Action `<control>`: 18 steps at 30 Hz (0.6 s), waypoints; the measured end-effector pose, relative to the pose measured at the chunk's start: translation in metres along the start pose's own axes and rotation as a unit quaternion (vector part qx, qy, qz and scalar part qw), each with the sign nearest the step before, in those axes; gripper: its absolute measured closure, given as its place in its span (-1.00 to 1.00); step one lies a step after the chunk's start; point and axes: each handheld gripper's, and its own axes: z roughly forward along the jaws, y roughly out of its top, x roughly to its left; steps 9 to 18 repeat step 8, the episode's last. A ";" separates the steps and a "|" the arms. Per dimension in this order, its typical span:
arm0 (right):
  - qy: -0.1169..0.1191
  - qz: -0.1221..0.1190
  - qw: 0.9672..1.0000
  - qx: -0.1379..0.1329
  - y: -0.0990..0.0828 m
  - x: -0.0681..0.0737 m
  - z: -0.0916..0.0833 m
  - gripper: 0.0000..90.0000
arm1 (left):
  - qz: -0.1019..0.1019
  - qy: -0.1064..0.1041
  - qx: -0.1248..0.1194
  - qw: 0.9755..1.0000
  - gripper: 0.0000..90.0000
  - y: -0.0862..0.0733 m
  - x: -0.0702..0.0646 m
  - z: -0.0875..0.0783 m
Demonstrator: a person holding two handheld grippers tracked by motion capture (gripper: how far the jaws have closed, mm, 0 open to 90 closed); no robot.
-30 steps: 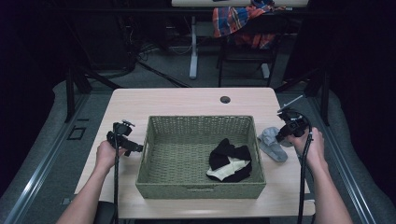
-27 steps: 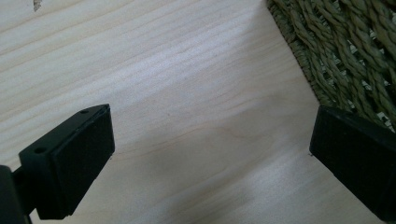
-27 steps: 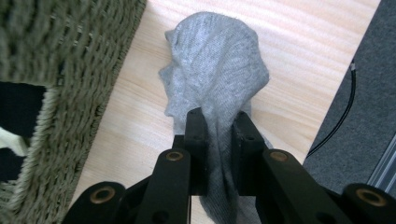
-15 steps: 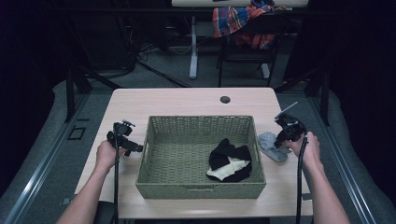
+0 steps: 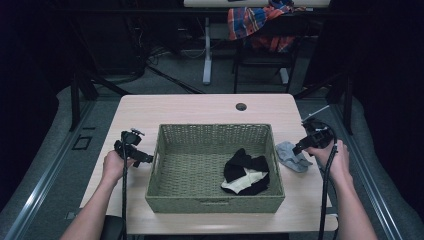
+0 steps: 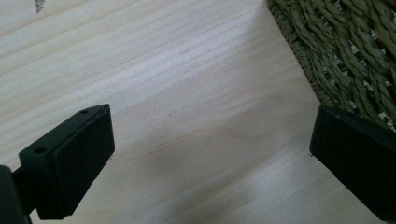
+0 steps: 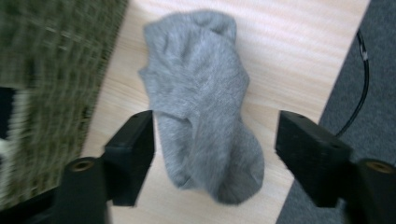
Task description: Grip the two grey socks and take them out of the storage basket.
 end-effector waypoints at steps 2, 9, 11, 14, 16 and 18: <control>0.006 0.000 1.000 -0.016 -0.002 0.000 -0.013 -0.66 | 0.000 0.000 0.000 1.000 -1.00 0.000 0.000 0.000; 0.006 -0.012 0.999 -0.042 -0.005 0.007 -0.038 -0.82 | 0.002 0.001 0.000 1.000 -1.00 0.001 0.000 -0.001; 0.006 -0.012 0.999 -0.042 -0.005 0.007 -0.038 -0.82 | 0.002 0.001 0.000 1.000 -1.00 0.001 0.000 -0.001; 0.006 -0.012 0.999 -0.042 -0.005 0.007 -0.038 -0.82 | 0.002 0.001 0.000 1.000 -1.00 0.001 0.000 -0.001; 0.006 -0.012 0.999 -0.042 -0.005 0.007 -0.038 -0.82 | 0.002 0.001 0.000 1.000 -1.00 0.001 0.000 -0.001; 0.006 -0.012 0.999 -0.042 -0.005 0.007 -0.038 -0.82 | 0.002 0.001 0.000 1.000 -1.00 0.001 0.000 -0.001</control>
